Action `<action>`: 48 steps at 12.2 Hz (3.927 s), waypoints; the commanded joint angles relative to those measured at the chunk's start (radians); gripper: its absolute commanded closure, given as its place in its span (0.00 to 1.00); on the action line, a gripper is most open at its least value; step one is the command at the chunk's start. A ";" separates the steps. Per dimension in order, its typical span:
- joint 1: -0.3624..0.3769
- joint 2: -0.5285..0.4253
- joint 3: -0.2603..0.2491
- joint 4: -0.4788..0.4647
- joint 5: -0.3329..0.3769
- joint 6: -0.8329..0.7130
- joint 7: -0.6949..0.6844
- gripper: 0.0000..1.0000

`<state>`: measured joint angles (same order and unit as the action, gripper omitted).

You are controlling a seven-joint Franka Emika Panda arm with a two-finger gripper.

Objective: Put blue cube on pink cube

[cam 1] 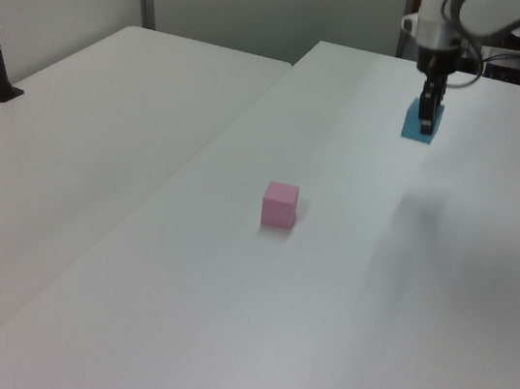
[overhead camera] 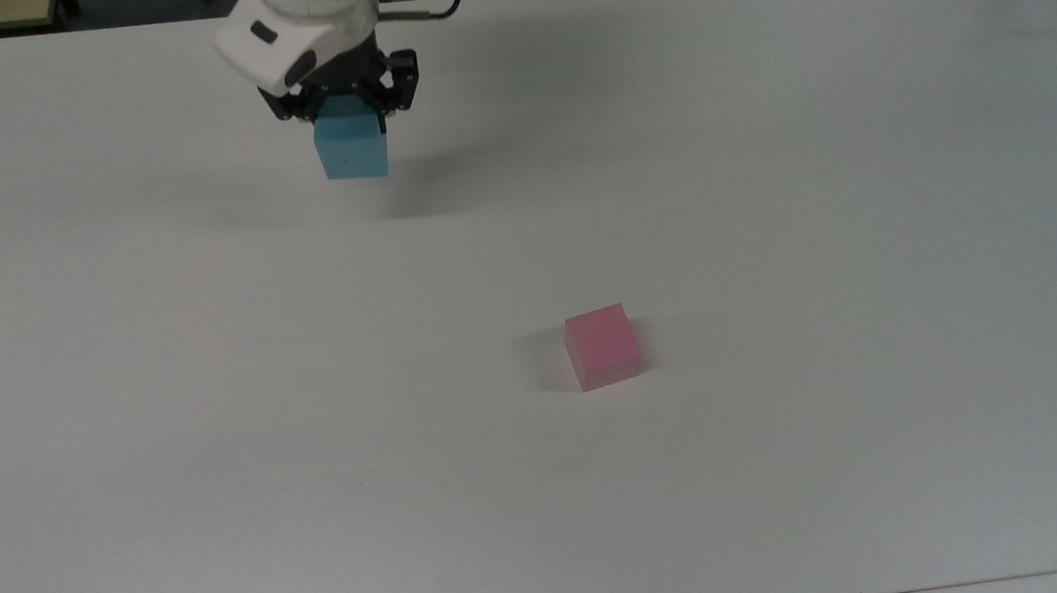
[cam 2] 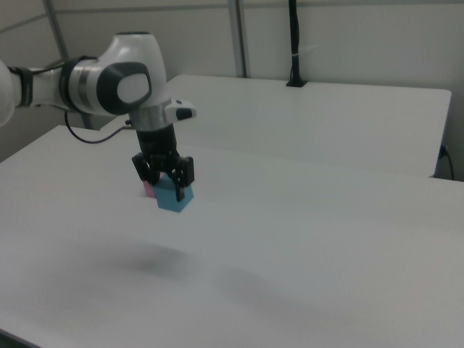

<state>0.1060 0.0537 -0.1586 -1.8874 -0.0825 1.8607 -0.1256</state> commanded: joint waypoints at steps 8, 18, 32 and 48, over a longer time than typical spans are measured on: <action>0.176 0.359 -0.009 0.494 0.104 -0.061 0.199 0.76; 0.294 0.615 -0.021 0.758 0.129 -0.037 0.313 0.72; 0.304 0.635 -0.026 0.738 0.125 0.029 0.359 0.00; -0.066 -0.060 0.109 0.280 0.087 -0.253 0.091 0.00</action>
<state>0.0980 0.0508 -0.0707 -1.5233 0.0157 1.5979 0.0638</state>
